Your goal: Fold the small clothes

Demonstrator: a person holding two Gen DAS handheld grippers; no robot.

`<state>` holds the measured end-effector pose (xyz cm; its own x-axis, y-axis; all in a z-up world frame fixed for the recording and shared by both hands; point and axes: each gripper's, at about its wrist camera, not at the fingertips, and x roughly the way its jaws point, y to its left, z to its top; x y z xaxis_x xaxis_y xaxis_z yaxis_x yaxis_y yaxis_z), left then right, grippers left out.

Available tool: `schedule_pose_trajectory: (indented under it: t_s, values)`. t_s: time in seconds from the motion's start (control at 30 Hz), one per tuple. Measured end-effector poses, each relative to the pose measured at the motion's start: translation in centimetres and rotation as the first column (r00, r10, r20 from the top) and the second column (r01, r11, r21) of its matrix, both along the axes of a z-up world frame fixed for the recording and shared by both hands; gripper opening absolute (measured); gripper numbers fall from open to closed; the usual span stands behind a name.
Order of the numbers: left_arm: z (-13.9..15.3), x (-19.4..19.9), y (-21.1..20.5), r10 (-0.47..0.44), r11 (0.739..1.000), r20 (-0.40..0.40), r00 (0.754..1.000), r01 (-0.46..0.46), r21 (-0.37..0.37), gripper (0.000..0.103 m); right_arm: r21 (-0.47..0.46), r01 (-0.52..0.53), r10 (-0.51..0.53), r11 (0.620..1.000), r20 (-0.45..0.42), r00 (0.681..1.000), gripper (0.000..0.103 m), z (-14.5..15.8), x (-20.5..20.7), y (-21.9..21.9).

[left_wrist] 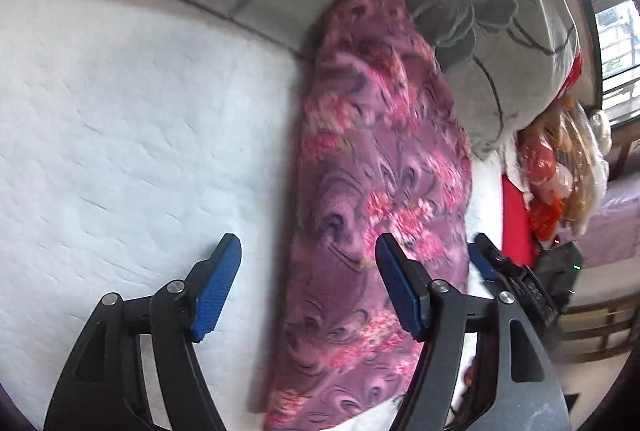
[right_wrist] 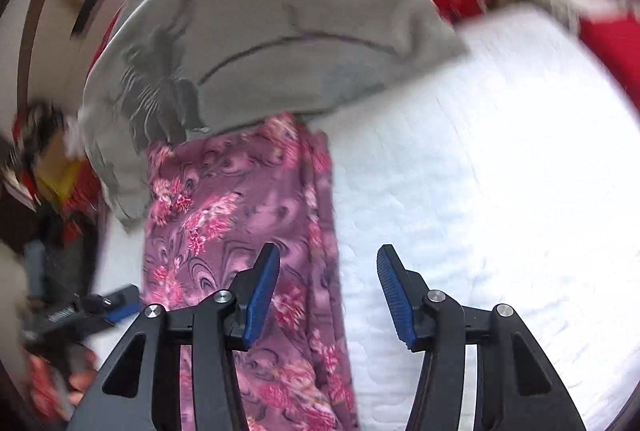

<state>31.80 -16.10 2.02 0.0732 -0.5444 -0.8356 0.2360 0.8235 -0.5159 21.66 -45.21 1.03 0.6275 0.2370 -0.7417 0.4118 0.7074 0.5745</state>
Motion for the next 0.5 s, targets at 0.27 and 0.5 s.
schedule_pose_trajectory:
  t_s: [0.27,0.5]
  values:
    - [-1.2,0.5,-2.4,-0.001,0.992,-0.102,0.995,-0.011,-0.123,0.070,0.181,0.016,-0.037,0.983,0.109,0.993,0.077,-1.1,1.1,0.0]
    - [-1.8,1.5,-2.3,0.025,0.983,-0.169,0.985,-0.055,-0.177,0.071,0.116,-0.140,0.130,0.983,0.089,0.988,0.078,-0.1,3.6,1.7]
